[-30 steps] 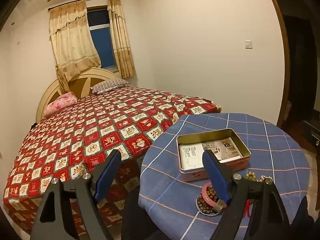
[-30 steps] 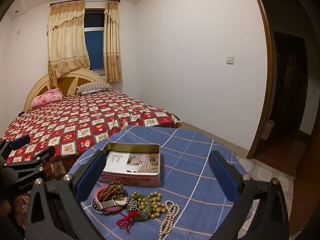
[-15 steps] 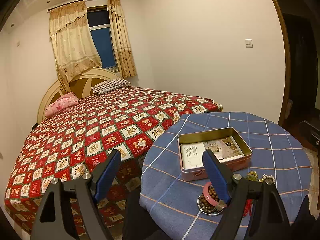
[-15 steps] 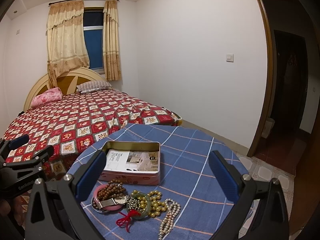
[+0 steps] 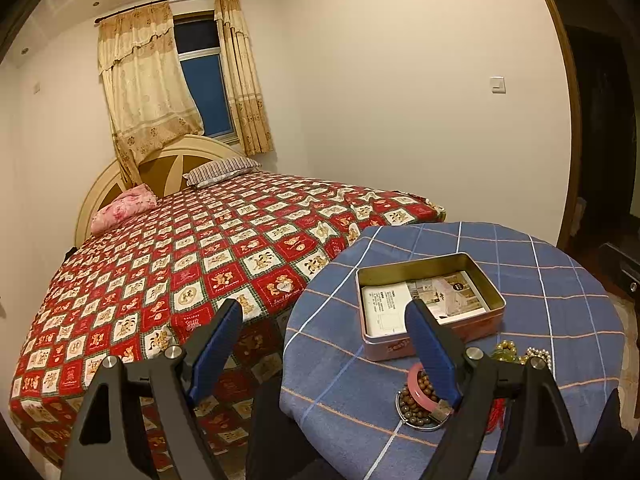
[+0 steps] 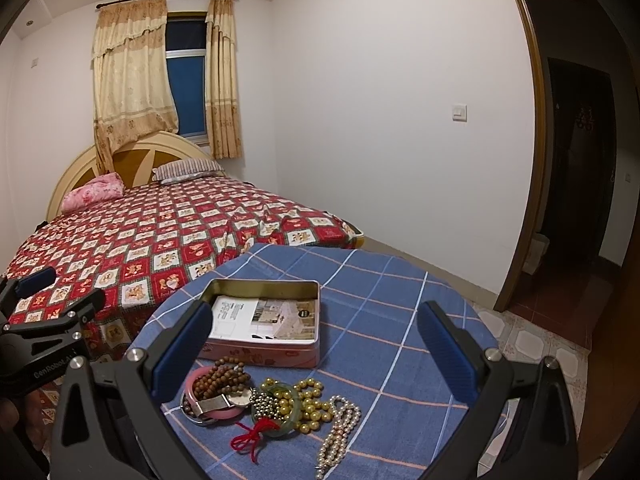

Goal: Organize jewelry

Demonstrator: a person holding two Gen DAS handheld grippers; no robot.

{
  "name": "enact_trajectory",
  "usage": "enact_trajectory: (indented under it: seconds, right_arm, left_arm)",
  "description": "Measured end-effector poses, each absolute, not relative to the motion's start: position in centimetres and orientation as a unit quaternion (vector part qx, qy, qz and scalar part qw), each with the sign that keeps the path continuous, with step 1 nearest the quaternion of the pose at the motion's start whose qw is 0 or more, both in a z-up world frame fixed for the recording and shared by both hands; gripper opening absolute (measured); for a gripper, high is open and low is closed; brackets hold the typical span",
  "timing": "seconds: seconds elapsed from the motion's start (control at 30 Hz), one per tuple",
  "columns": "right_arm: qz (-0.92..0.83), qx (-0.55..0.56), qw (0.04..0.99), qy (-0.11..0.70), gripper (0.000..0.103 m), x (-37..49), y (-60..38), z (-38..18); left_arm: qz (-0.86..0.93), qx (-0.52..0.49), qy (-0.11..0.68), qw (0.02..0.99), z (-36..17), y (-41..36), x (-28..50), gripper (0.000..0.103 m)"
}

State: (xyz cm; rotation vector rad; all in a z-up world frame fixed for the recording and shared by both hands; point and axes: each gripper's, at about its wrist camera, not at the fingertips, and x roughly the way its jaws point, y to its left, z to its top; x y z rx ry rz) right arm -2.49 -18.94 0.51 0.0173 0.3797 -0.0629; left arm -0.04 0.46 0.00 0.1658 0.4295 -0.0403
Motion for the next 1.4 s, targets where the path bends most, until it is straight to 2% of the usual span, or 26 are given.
enact_trajectory:
  seconds: [1.4]
  right_arm:
    - [-0.032, 0.013, 0.980, 0.196, 0.103, -2.1, -19.6, -0.3]
  left_arm:
    - [-0.018, 0.087, 0.225, 0.970, -1.5, 1.3, 0.1, 0.083]
